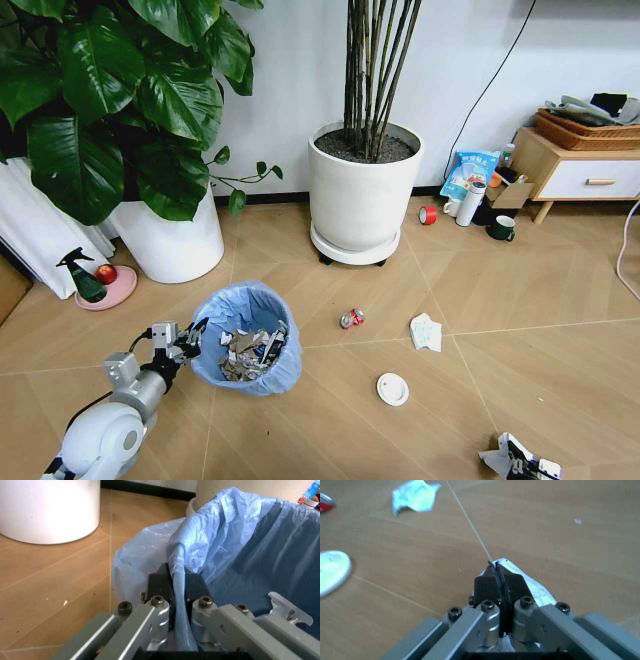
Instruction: Pick up the trash bin and place the garbage on the floor into it.
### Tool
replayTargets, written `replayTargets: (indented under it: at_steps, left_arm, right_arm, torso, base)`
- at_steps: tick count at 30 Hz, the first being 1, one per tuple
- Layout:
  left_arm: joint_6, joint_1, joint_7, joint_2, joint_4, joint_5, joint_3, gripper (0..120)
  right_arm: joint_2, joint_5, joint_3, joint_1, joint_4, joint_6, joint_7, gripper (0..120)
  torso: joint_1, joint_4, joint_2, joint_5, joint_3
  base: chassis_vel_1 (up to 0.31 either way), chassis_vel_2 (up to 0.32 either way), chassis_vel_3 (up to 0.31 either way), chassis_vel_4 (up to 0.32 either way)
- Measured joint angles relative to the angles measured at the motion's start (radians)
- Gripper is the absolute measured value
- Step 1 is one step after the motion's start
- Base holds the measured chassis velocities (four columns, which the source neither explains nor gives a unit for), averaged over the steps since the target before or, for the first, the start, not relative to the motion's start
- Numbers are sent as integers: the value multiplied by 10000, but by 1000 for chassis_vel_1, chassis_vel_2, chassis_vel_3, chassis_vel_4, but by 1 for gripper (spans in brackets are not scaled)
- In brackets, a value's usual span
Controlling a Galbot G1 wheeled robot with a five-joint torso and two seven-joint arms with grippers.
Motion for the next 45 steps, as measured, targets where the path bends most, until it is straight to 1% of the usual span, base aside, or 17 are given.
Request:
replayTargets:
  at_steps: [7,12,15,17,19,20,23,24,27,28,31,35,37,38,41,43,45]
  left_arm:
    - [0,-33,10,-14,95,0,19,0]
    - [0,-82,-17,118,298,-17,210,0]
    - [0,-825,-92,520,860,-245,1104,0]
    - [-1,-1040,-110,580,984,-326,1308,0]
    - [-18,-2115,-177,767,1510,-642,2339,0]
    - [-18,-2115,-177,767,1510,-642,2339,0]
    - [-139,-3509,-154,817,2197,-982,3907,0]
    - [-139,-3509,-154,817,2197,-982,3907,0]
    - [-164,-4145,-119,680,2405,-1151,4564,0]
    - [-164,-4145,-119,680,2405,-1151,4564,0]
    - [-176,-4319,-68,682,2462,-1204,4701,0]
    - [-179,-4381,-33,699,2486,-1216,4725,0]
    - [-185,-4417,-26,733,2494,-1237,4720,0]
    - [-185,-4417,-26,733,2494,-1237,4720,0]
    - [-185,-4349,-34,772,2426,-1236,4636,0]
    - [-184,-4332,-36,776,2418,-1235,4617,0]
    - [-180,-4293,-37,780,2406,-1224,4560,0]
  right_arm:
    - [-76,-26,121,-476,990,57,-33,0]
    - [-560,50,141,-840,2181,161,-168,0]
    - [-1440,383,247,-928,3269,470,-679,0]
    - [-1710,488,247,-900,3440,583,-830,0]
    - [-2634,1073,118,-597,4005,896,-1540,0]
    - [-2634,1073,118,-597,4005,896,-1540,0]
    - [-3696,2114,-598,464,4480,1060,-2617,0]
    - [-3696,2114,-598,464,4480,1060,-2617,0]
    - [-4464,3421,-1969,2286,4281,1237,-3729,0]
    - [-4464,3421,-1969,2286,4281,1237,-3729,0]
    - [-4773,4269,-3447,3927,3780,1374,-4542,0]
    - [-4785,4712,-4475,5032,3399,1450,-5019,0]
    - [-4610,5130,-6062,6501,2744,1580,-5727,0]
    - [-4610,5130,-6062,6501,2744,1580,-5727,0]
    - [-4288,5368,-7540,7633,2033,1691,-6385,0]
    - [-4232,5395,-7734,7777,1931,1693,-6483,0]
    - [-4031,5453,-8423,8266,1577,1699,-6738,0]
  torso:
    - [0,1,0,1,0]
    - [0,2,0,0,0]
    - [0,2,0,-1,1]
    - [0,1,0,1,1]
    - [0,2,-1,-2,1]
    - [0,2,-1,-2,1]
    - [1,-2,-1,-4,3]
    - [1,-2,-1,-4,3]
    - [1,2,-1,-2,3]
    - [1,2,-1,-2,3]
    - [1,1,-1,3,3]
    - [1,4,-1,0,3]
    - [1,-1,-1,-5,2]
    - [1,-1,-1,-5,2]
    - [1,5,-1,1,2]
    - [1,4,-1,-2,2]
    - [1,2,-1,-2,1]
  base:
    - [0,0,0,0]
    - [0,0,0,0]
    - [0,0,0,0]
    - [0,0,0,0]
    - [0,0,0,0]
    - [0,0,0,0]
    - [0,0,0,0]
    - [0,0,0,0]
    - [0,0,0,0]
    - [0,0,0,0]
    - [0,0,0,0]
    - [0,0,0,0]
    - [0,0,0,0]
    - [0,0,0,0]
    - [0,0,0,0]
    - [0,0,0,0]
    - [0,0,0,0]
